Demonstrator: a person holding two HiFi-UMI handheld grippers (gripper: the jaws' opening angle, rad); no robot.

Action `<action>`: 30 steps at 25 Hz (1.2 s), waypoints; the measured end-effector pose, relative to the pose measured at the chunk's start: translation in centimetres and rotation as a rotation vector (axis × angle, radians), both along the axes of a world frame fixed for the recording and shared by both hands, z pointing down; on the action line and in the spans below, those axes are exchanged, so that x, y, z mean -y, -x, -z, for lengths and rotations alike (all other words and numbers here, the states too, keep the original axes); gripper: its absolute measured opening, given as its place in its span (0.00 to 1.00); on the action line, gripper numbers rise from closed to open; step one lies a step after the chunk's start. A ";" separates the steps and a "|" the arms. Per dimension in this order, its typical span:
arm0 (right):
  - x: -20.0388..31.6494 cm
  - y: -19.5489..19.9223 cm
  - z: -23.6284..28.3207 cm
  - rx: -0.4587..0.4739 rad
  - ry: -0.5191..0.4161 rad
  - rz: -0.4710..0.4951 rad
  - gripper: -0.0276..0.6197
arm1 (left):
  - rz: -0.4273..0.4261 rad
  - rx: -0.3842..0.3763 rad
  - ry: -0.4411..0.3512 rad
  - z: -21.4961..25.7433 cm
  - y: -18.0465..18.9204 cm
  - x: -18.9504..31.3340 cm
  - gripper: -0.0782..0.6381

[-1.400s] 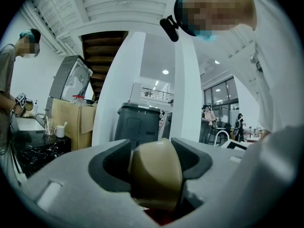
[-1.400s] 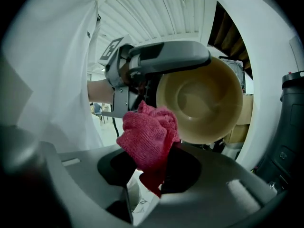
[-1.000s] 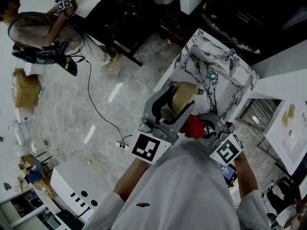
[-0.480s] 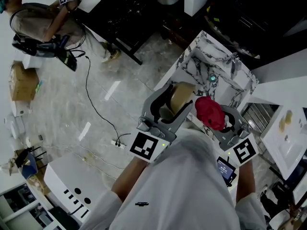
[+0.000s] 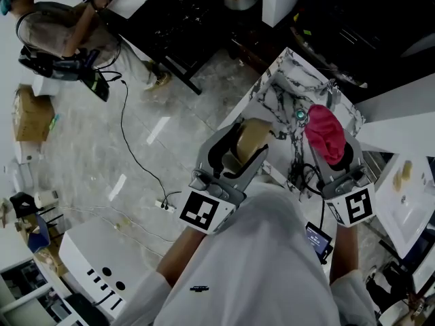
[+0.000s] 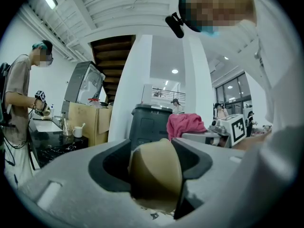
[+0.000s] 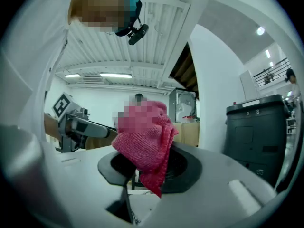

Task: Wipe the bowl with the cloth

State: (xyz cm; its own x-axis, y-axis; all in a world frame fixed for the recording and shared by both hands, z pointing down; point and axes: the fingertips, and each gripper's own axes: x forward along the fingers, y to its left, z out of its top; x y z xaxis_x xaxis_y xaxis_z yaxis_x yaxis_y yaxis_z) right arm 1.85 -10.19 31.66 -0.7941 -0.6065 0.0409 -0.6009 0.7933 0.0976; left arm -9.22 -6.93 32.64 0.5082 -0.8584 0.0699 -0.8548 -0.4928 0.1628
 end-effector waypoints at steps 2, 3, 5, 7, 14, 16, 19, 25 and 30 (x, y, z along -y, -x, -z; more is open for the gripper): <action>0.6 -0.9 -0.4 0.020 0.021 -0.081 0.24 | 0.008 0.003 -0.004 0.0 0.2 0.0 0.49; 0.8 -1.3 -0.8 0.021 0.031 -0.117 0.24 | 0.011 0.005 -0.003 0.0 0.2 0.1 0.49; 1.1 -2.0 -1.9 0.020 0.058 -0.181 0.24 | 0.009 0.013 0.011 -0.3 0.3 0.1 0.49; 1.3 -2.6 -3.3 0.026 0.099 -0.234 0.24 | 0.001 0.014 0.027 -0.6 0.1 0.2 0.49; 0.7 -4.1 -6.3 -0.001 0.160 -0.326 0.24 | 0.009 0.019 0.048 -1.1 -0.2 0.4 0.49; 0.5 -4.5 -6.7 -0.001 0.175 -0.344 0.24 | 0.020 0.021 0.057 -1.2 0.0 0.5 0.49; 0.2 -5.2 -7.1 -0.004 0.191 -0.367 0.24 | 0.030 0.019 0.077 -1.6 0.1 0.6 0.49; -0.5 -6.4 -7.5 -0.022 0.203 -0.396 0.24 | 0.037 0.016 0.086 -2.2 0.0 0.2 0.49; -0.7 -7.1 -7.9 -0.026 0.222 -0.407 0.24 | 0.035 0.019 0.097 -2.6 -0.3 0.1 0.49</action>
State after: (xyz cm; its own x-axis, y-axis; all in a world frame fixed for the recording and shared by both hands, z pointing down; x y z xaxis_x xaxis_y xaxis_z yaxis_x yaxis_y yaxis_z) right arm 8.97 -9.49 39.60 -0.4902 -0.8429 0.2218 -0.8674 0.4968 -0.0290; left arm -8.93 -7.01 35.23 0.4754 -0.8645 0.1629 -0.8748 -0.4450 0.1916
